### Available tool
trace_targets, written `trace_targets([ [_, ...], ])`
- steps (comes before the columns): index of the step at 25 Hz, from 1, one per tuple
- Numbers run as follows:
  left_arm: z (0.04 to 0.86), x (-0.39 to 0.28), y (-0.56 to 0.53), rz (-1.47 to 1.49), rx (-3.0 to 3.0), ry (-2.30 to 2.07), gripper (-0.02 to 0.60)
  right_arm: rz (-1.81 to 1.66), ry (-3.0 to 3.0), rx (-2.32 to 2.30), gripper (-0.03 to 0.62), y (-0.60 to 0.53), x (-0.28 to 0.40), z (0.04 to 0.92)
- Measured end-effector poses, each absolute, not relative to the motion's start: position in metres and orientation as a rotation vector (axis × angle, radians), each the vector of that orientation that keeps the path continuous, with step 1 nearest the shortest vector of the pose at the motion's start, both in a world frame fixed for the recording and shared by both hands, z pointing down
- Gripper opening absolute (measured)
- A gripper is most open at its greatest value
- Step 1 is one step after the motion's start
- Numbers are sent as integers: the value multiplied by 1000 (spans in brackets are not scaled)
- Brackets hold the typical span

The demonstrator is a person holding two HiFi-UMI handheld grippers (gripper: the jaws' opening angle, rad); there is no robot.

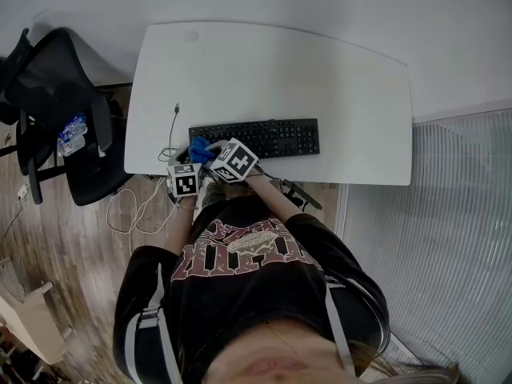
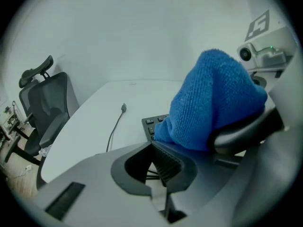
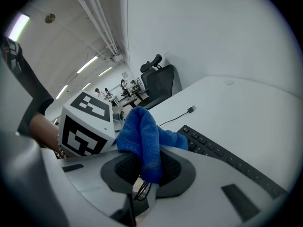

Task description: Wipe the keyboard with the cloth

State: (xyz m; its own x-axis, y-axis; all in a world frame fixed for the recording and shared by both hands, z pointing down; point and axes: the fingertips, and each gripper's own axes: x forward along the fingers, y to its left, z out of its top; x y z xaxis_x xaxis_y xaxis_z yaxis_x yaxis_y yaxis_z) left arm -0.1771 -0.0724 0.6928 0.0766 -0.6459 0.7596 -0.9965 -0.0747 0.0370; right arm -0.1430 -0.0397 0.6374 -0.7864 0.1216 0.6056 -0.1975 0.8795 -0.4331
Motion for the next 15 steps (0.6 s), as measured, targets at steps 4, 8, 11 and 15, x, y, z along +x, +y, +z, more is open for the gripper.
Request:
trace_targets([
  [4,692,-176,-71,782,1781,-1624,35,613,-2365,95,64,-42,-135,647],
  [8,691,-175,-71,787,1790,-1621,35,583,-2347,129,64,-47,-126,653],
  [11,694,-176,-70,785,1773,-1630,35,590,-2348,152,64,-50,-121,655],
  [15,693,-177,-70,802,1778,-1629,35,569,-2336,182,64,-56,-113,656],
])
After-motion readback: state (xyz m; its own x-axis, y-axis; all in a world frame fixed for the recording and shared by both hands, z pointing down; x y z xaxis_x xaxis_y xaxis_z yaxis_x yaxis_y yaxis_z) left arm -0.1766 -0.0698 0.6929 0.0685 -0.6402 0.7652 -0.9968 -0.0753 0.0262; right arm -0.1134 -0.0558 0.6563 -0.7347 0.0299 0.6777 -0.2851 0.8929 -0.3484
